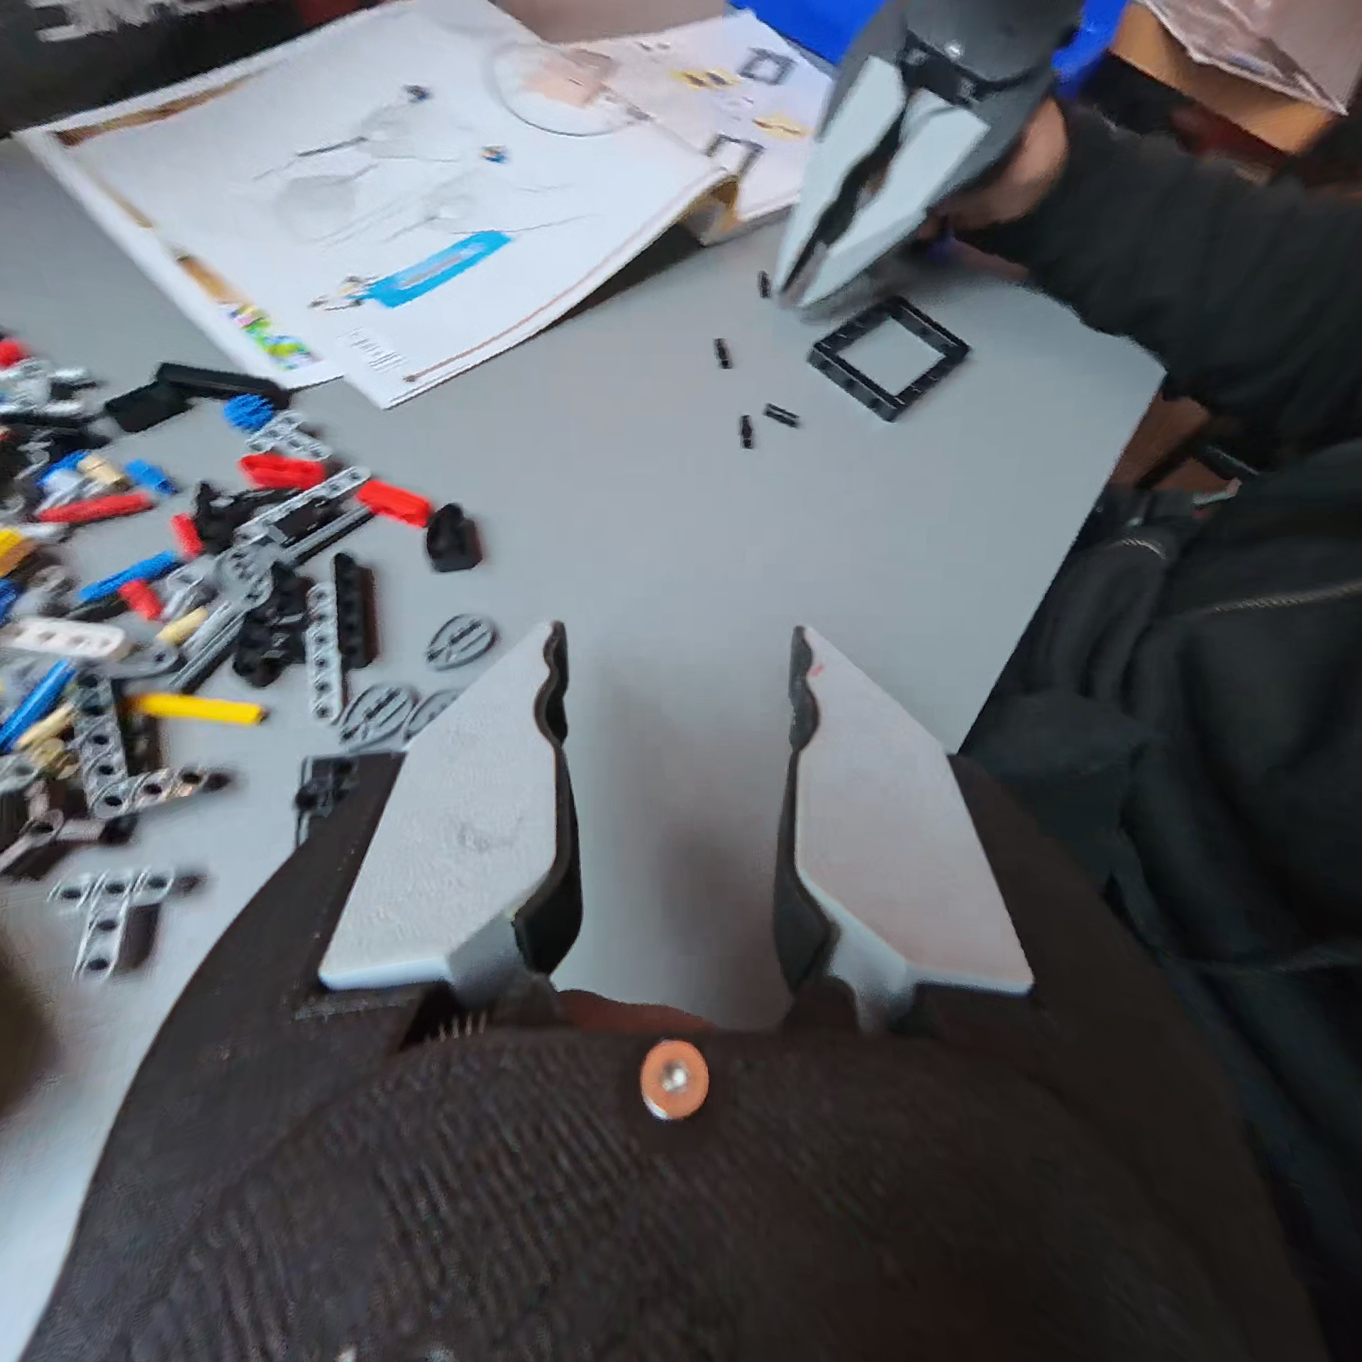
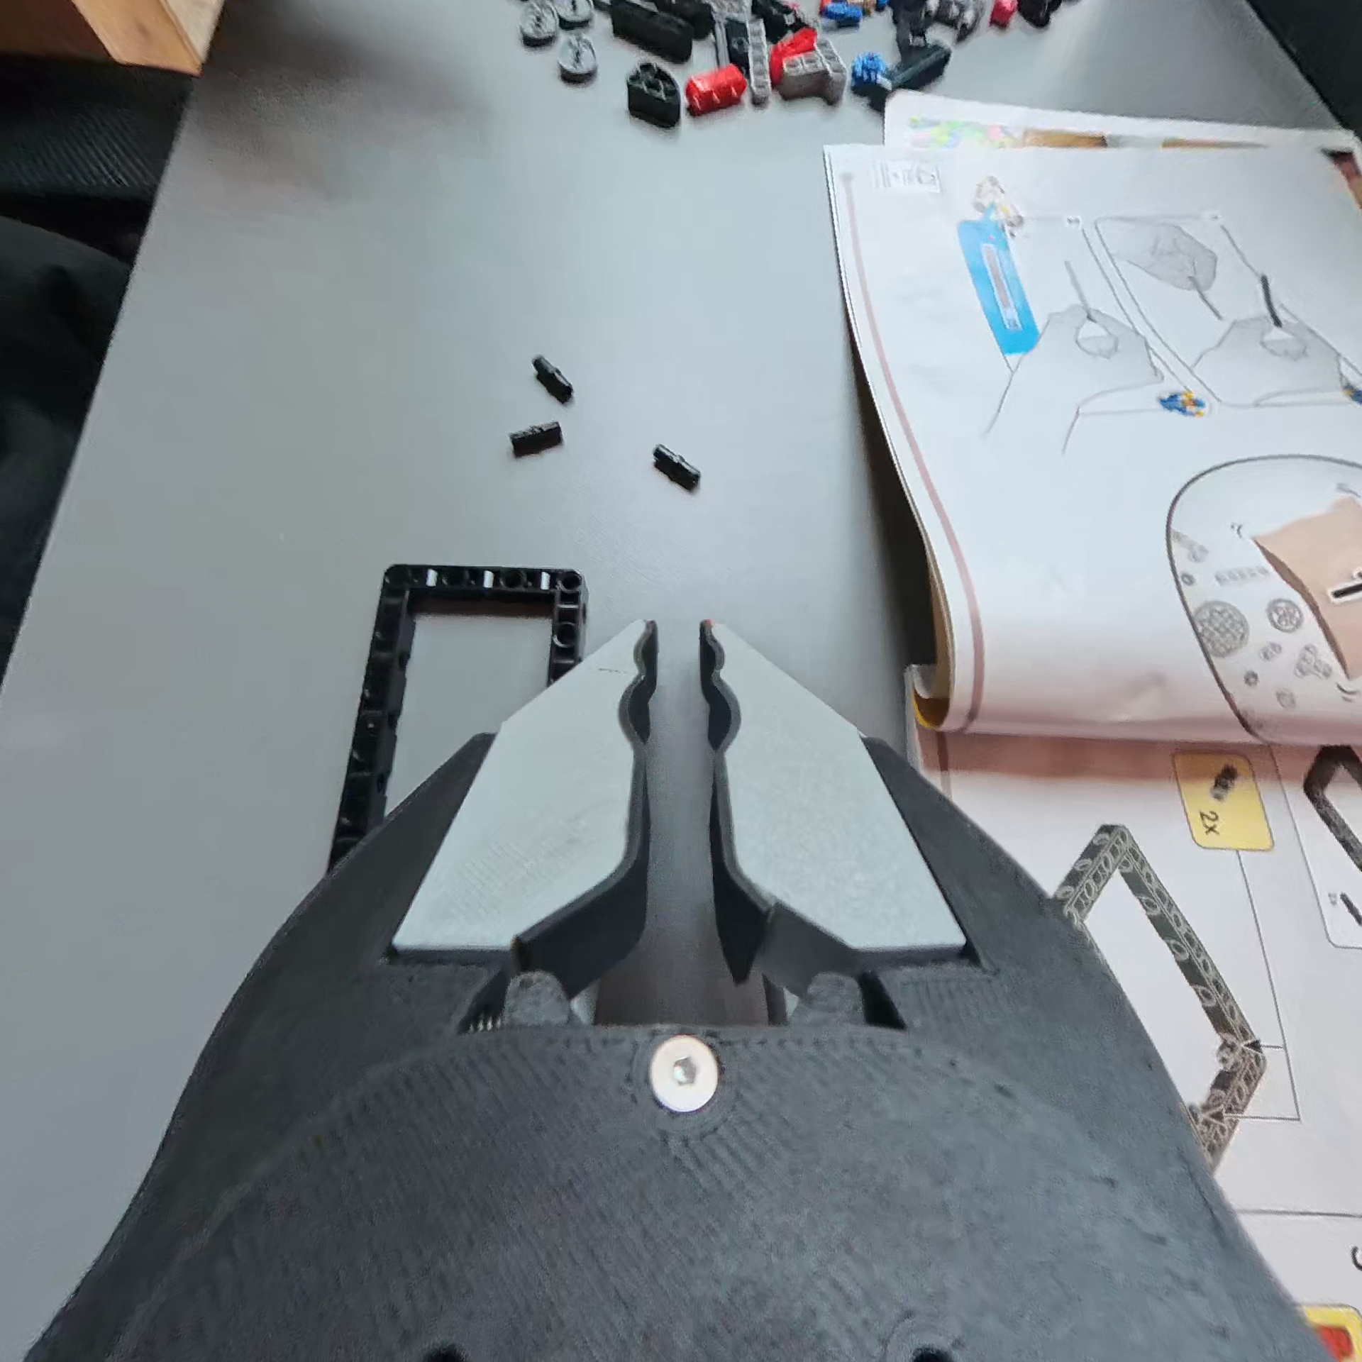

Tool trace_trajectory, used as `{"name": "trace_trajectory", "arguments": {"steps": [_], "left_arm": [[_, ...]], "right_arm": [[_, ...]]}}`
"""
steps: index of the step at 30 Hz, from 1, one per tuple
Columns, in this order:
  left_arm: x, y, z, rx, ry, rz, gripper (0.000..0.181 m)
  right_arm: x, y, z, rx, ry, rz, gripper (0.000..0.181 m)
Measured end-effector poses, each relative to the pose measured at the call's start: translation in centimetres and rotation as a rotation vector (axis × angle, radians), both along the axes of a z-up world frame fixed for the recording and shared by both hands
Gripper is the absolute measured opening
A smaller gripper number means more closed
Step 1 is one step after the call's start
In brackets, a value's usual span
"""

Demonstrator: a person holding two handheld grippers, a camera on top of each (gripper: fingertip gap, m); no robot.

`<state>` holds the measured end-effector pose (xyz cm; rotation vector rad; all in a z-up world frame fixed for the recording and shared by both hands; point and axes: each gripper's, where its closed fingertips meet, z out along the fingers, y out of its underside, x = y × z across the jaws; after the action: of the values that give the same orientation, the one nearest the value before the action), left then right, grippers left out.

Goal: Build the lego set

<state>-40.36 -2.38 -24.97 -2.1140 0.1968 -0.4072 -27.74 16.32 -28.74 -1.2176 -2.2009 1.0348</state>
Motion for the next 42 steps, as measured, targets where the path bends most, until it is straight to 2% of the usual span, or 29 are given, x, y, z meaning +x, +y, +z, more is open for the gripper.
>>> {"name": "trace_trajectory", "arguments": {"steps": [1,5,9,13,19,24,30,33,34,36,39,42], "left_arm": [[-0.5,-0.3,0.1,0.01,-0.002,0.036,0.057],[-3.7,-1.1,-0.4,-0.024,0.101,0.208,0.052],[-6.1,-1.9,-0.6,-0.075,0.241,0.301,0.046],[-7.6,-3.0,-0.4,-0.07,0.282,0.372,0.027],[-10.9,-5.6,-1.3,-0.136,0.391,0.547,0.017],[-12.5,-4.7,-1.5,-0.163,0.407,0.56,0.025],[-13.9,-3.7,-3.7,-0.239,0.367,0.533,0.026],[-13.8,-3.1,-4.0,-0.22,0.268,0.517,0.022],[-13.8,-3.2,-4.0,-0.224,0.235,0.516,0.009],[-13.9,-3.4,-4.0,-0.228,0.223,0.517,0.006],[-13.6,-3.6,-2.7,-0.179,0.241,0.536,0.005],[-10.5,-1.9,0.3,-0.081,0.235,0.466,0.006]], "right_arm": [[0.0,0.0,0.4,-0.008,0.023,0.002,0.008],[0.3,0.6,1.6,-0.068,0.084,-0.038,0.009],[0.4,1.4,2.7,-0.131,0.127,-0.075,0.009],[0.5,1.7,3.1,-0.163,0.141,-0.086,0.009],[0.6,1.5,2.9,-0.156,0.135,-0.074,0.008],[0.7,1.4,2.8,-0.14,0.135,-0.07,0.008],[0.9,1.3,3.0,-0.153,0.142,-0.07,0.007],[1.0,1.2,3.0,-0.153,0.14,-0.065,0.007],[1.0,1.2,3.0,-0.152,0.138,-0.063,0.007],[1.0,1.2,2.9,-0.15,0.138,-0.062,0.006],[1.0,1.2,3.0,-0.152,0.142,-0.065,0.006],[1.1,1.4,3.3,-0.165,0.153,-0.069,0.005]]}}
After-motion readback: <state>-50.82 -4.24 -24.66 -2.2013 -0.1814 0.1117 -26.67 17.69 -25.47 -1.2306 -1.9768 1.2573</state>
